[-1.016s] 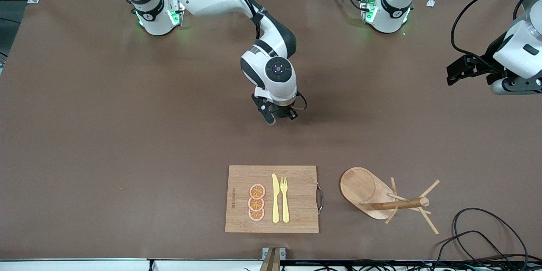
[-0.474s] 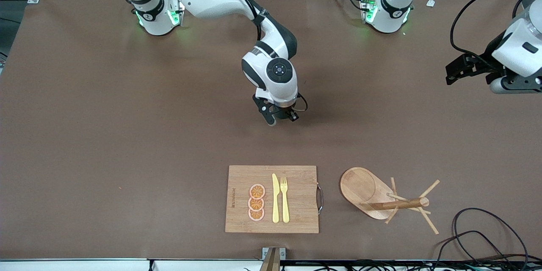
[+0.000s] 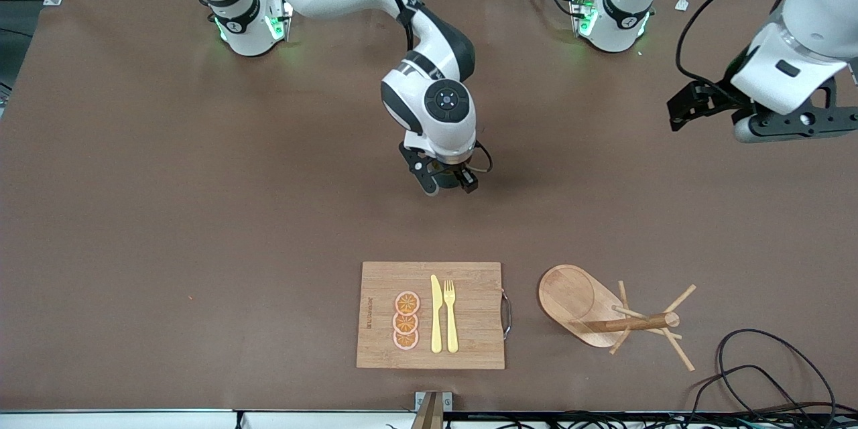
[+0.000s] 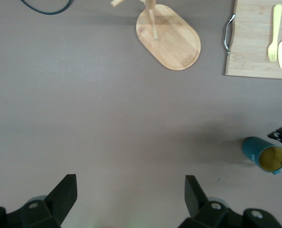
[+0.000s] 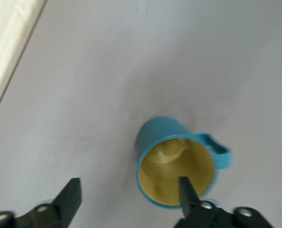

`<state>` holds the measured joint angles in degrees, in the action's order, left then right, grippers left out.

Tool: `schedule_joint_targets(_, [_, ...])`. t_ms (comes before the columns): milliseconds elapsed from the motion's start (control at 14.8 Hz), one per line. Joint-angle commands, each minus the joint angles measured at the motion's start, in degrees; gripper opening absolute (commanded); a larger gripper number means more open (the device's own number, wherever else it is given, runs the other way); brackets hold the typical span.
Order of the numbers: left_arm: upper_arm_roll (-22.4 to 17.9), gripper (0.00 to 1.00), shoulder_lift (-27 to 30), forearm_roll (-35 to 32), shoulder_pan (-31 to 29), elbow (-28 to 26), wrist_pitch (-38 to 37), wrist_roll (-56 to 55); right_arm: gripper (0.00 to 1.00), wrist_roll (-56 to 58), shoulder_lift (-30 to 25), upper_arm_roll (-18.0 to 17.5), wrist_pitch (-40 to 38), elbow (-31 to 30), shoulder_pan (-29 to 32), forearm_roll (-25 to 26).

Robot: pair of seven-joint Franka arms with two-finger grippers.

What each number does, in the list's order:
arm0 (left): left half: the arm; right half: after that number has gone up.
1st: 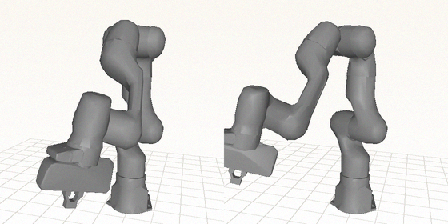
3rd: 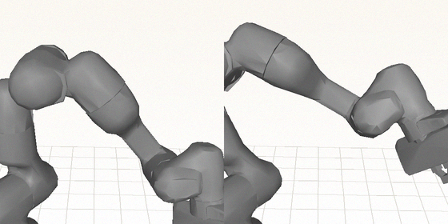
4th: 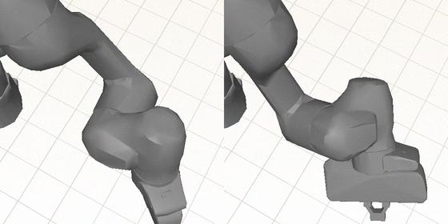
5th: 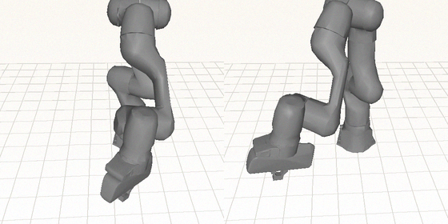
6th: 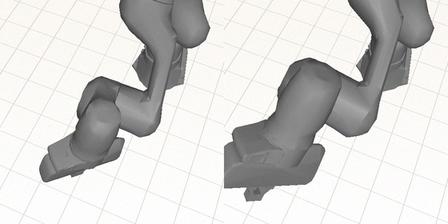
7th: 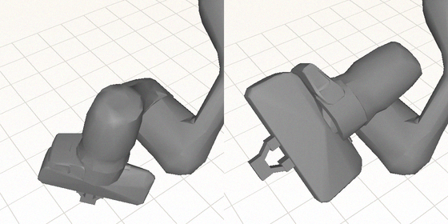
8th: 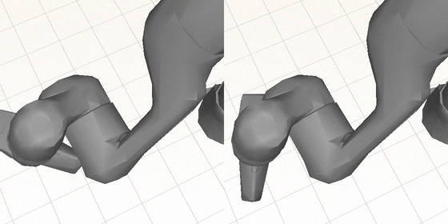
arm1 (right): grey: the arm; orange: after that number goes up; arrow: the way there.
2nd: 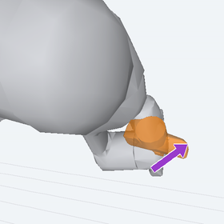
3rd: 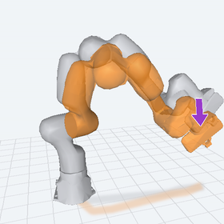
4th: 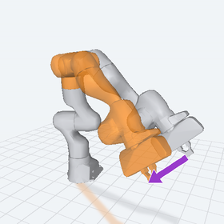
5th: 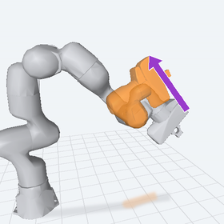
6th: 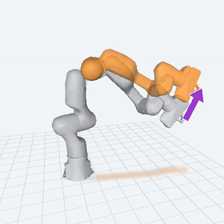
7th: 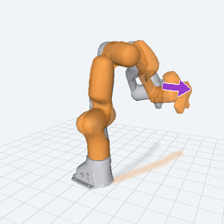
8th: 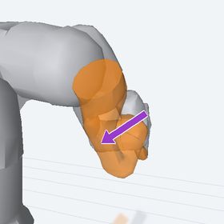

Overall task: Pass cup and hang on rack
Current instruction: 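Set the mug down and open the right gripper, withdrawing it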

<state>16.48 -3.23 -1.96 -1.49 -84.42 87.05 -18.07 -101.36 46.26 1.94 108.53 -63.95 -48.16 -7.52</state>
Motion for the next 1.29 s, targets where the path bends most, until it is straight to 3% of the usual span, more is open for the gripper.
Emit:
schedule_joint_targets(0, [2.15, 1.0, 0.24, -0.4, -0.36, 0.39, 0.32, -2.84, 1.0, 12.89, -7.83, -0.36, -8.75, -0.29, 2.62, 1.36])
schedule_joint_targets(203, [4.52, 1.0, 0.24, -0.67, -0.36, 0.31, 0.4, -6.35, 1.0, 26.5, -15.65, -0.36, -13.68, -5.37, 8.68, 1.8])
schedule_joint_targets(407, [7.59, 1.0, 0.06, -0.76, -0.18, 0.04, 0.84, -11.18, 1.0, 44.44, -26.28, -0.45, -13.52, -16.44, 12.64, 8.81])
schedule_joint_targets(678, [12.16, 1.0, -0.55, -1.89, 0.17, -0.48, 2.86, -19.79, 1.0, 63.97, -39.02, -0.45, -13.34, -28.84, 21.16, 9.36])
schedule_joint_targets(813, [14.89, 1.0, -2.65, -6.63, 2.7, -0.49, 3.39, -25.67, 1.0, 73.11, -44.74, -0.45, -12.64, -34.46, 26.34, 9.36])
schedule_joint_targets(949, [14.99, 1.0, -4.94, -9.8, 7.09, -0.4, 4.18, -32.61, 1.0, 81.1, -48.96, -0.45, -11.41, -38.95, 31.17, 9.36])
schedule_joint_targets(1220, [14.99, 1.0, -9.95, -16.12, 15.18, -0.4, 6.9, -45.27, 1.0, 92.98, -52.76, -0.36, -12.02, -40.73, 39.87, 9.1])
